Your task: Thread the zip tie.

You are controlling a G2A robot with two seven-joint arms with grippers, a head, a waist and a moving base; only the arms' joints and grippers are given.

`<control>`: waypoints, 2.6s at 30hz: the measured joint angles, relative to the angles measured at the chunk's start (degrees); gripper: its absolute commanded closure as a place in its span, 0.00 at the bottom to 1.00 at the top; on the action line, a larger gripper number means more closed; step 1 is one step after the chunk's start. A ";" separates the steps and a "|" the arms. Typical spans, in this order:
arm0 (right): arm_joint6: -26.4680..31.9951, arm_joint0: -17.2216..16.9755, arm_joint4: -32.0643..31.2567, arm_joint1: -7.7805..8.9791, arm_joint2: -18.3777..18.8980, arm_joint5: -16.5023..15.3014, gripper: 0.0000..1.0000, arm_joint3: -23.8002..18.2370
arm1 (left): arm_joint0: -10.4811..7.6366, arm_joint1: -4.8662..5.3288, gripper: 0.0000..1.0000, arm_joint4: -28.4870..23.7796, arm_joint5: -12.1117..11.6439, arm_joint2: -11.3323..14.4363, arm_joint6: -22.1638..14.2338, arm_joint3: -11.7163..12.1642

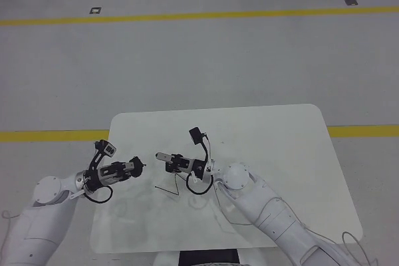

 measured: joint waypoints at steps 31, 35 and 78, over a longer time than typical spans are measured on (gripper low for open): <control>-0.38 1.47 -24.02 1.75 -1.67 14.06 0.00 -6.54 | 3.73 -4.17 1.00 5.55 0.00 -13.47 -4.70 -5.30; 2.70 2.09 -33.33 2.10 -4.02 19.48 0.00 -10.47 | 3.73 -4.17 1.00 5.55 0.00 -13.47 -4.70 -5.30; 29.64 15.19 -49.40 -1.56 -18.27 22.13 0.00 -10.13 | 3.73 -4.17 1.00 5.56 0.00 -13.47 -4.70 -5.30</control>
